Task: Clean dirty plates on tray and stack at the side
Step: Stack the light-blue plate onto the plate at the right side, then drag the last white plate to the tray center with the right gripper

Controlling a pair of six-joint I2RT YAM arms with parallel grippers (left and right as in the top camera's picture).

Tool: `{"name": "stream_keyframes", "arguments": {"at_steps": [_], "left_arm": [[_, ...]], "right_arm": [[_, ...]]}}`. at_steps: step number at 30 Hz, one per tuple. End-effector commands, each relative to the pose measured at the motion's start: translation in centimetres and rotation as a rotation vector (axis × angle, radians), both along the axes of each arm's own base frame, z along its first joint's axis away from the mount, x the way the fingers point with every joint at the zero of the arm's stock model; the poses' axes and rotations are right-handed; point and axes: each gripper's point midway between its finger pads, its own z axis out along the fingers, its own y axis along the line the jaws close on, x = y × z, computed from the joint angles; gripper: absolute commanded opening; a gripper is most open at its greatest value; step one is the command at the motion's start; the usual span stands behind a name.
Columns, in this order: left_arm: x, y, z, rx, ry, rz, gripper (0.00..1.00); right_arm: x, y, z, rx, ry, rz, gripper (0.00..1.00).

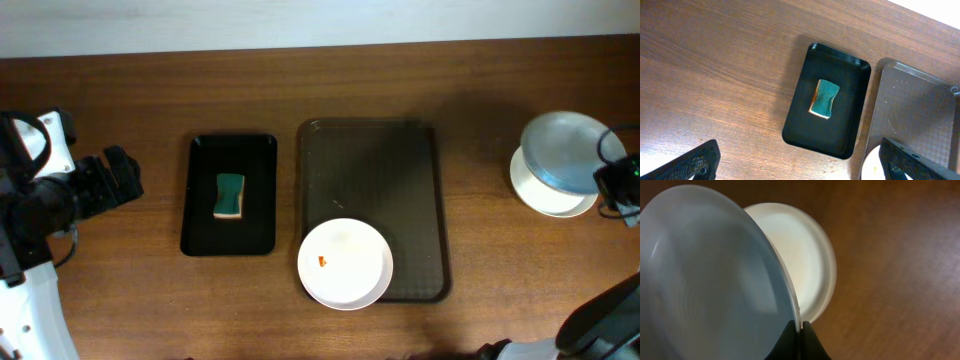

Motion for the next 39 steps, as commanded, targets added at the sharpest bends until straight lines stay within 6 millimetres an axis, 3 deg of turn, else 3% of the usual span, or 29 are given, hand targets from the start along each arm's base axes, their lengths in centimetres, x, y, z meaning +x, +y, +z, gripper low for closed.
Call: {"name": "stream_keyframes", "arguments": {"at_steps": [1,3,5,6,7,8,10,11,12,13,14,15,19,20,22,24,27,28,30,31,33,37,39], "left_arm": [[0.0,-0.1,0.4,0.004,-0.015,-0.009,1.0],[0.0,-0.1,0.4,0.004,-0.015,-0.009,1.0],[0.0,-0.1,0.4,0.004,-0.015,-0.009,1.0],[0.0,-0.1,0.4,0.004,-0.015,-0.009,1.0],[0.0,-0.1,0.4,0.004,-0.015,-0.009,1.0],[0.0,-0.1,0.4,0.004,-0.015,-0.009,1.0],[0.0,-0.1,0.4,0.004,-0.015,-0.009,1.0],[0.0,-0.1,0.4,0.004,-0.015,-0.009,1.0],[0.0,-0.1,0.4,0.004,-0.016,-0.009,1.0],[0.0,-0.1,0.4,0.004,-0.016,-0.009,1.0],[0.0,-0.1,0.4,0.004,-0.016,-0.009,1.0],[0.0,-0.1,0.4,0.001,-0.017,-0.011,1.0],[0.2,-1.0,0.6,-0.038,-0.03,-0.042,1.0],[0.2,-1.1,0.6,-0.042,-0.031,-0.045,1.0],[0.2,-1.1,0.6,-0.042,-0.031,-0.045,1.0],[0.2,-1.1,0.6,-0.042,-0.031,-0.045,1.0],[0.3,-1.0,0.7,-0.04,-0.036,-0.045,1.0],[0.4,-1.0,0.7,-0.04,-0.038,-0.045,1.0],[0.4,-1.0,0.7,-0.04,-0.038,-0.045,1.0],[0.4,-1.0,0.7,-0.04,-0.038,-0.045,1.0],[0.4,-1.0,0.7,-0.039,-0.038,-0.045,1.0],[0.6,-1.0,0.9,-0.036,-0.049,-0.045,1.0],[0.6,-1.0,0.9,-0.036,-0.048,-0.045,1.0]], "right_arm": [[-1.4,-1.5,-4.5,0.077,0.076,-0.052,0.04],[-0.4,-0.9,-6.4,0.111,0.081,0.021,0.04],[0.6,0.1,-6.9,0.107,0.087,0.101,0.04],[0.5,0.8,-6.9,0.114,0.103,0.125,0.2],[0.2,1.3,-6.6,0.132,0.111,0.12,0.56],[0.2,1.3,-5.9,0.122,0.098,0.123,0.61],[1.0,1.9,-3.0,0.062,0.034,0.195,0.61],[2.2,3.5,-0.9,0.068,-0.055,0.268,0.61],[3.7,6.1,1.5,0.087,-0.166,0.387,0.59],[4.9,10.7,4.4,0.108,-0.265,0.558,0.57],[4.9,15.7,5.6,0.117,-0.263,0.722,0.57],[4.4,18.6,5.5,0.128,-0.227,0.815,0.56],[0.5,29.5,1.3,0.123,0.087,1.18,0.48],[-1.3,32.8,-0.8,0.136,0.173,1.295,0.46],[-4.7,36.0,-4.7,0.153,0.322,1.391,0.46],[-7.6,37.6,-9.2,0.153,0.431,1.419,0.46],[-8.9,38.9,-12.0,0.144,0.433,1.483,0.44],[-9.3,39.1,-13.0,0.142,0.436,1.486,0.36],[-8.8,38.2,-13.6,0.099,0.456,1.437,0.09],[-8.3,37.9,-13.4,0.078,0.449,1.43,0.06],[-6.5,37.1,-12.6,0.02,0.42,1.398,0.04],[2.6,31.9,-9.6,-0.228,0.253,1.188,0.04],[4.9,31.0,-9.4,-0.252,0.175,1.139,0.04]]}}
